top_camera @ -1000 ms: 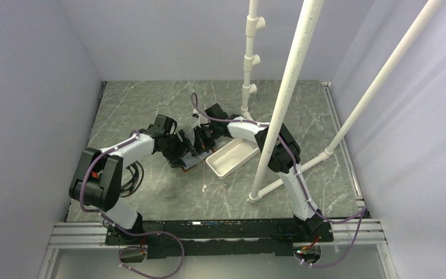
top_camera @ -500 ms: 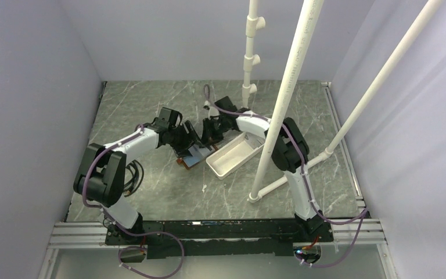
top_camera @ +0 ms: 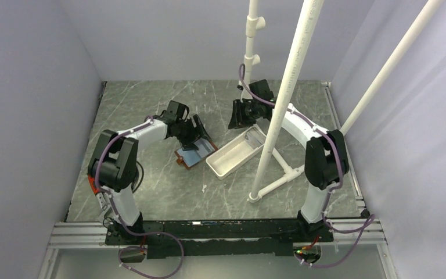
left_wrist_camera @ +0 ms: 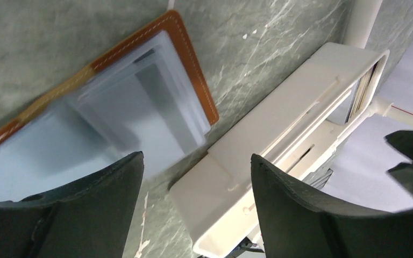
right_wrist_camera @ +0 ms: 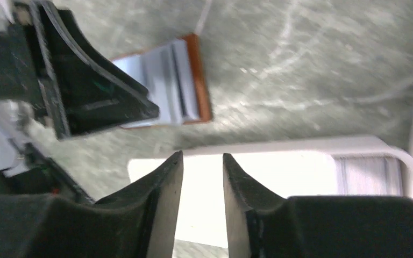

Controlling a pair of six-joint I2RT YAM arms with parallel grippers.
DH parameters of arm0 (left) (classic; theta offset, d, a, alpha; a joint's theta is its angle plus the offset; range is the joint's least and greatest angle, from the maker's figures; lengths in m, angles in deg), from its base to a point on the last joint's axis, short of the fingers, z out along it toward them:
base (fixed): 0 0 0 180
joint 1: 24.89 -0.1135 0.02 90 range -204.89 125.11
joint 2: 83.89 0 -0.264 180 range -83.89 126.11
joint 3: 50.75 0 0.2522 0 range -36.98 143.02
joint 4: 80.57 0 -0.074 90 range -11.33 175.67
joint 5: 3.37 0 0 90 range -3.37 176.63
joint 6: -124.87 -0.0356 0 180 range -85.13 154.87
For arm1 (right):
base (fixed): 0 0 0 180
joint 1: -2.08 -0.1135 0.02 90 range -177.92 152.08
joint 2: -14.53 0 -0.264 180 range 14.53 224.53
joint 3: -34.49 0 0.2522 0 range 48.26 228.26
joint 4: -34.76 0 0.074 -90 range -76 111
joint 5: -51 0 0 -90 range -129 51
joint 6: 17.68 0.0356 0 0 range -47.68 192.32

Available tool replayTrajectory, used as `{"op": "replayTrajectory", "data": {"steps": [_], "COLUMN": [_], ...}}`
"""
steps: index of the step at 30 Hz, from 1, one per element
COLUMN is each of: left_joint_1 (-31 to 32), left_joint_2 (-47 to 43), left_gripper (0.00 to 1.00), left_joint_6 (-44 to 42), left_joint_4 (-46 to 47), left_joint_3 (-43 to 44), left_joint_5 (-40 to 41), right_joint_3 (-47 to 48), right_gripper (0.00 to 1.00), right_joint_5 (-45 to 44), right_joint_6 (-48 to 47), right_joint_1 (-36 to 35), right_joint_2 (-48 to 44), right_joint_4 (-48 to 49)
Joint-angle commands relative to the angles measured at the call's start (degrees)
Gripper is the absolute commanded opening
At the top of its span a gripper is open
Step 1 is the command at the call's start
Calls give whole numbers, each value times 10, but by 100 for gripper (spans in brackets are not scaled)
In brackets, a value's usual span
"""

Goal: Put the credit cards into the card holder
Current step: Turn over the card slot in the card holder, then pick up the credit card from the storage box.

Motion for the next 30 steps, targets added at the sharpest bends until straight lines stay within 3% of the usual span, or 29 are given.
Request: {"op": "replayTrajectory", "data": {"steps": [1,4,8,14,21,30], "left_joint_1": [3,0,-27,-75,-75,-75], "left_joint_2": [47,29,-54,-166,-271,-299], "left_gripper": [79,83,88,90,91,91], "left_joint_6": [-27,-50,-77,-119,-121,-99], "left_joint_4": [12,-19,-62,-113,-119,-78], "left_joint_3": [55,74,47,-20,-102,-174], "left_joint_5": [-44,-40,-52,-107,-105,-112], "right_joint_3": [-72,-104,-135,-115,-113,-96], "right_gripper": [42,50,68,84,84,80], "right_joint_5": [-148,-223,-339,-453,-567,-632], "right_joint_6": [-83,-112,-145,-174,-204,-213], "right_joint_1": [4,0,-13,-46,-89,-101], "right_joint_2": [-57,-87,-116,-60,-19,38], "right_joint_4": [-41,-45,-33,-56,-23,-9]}}
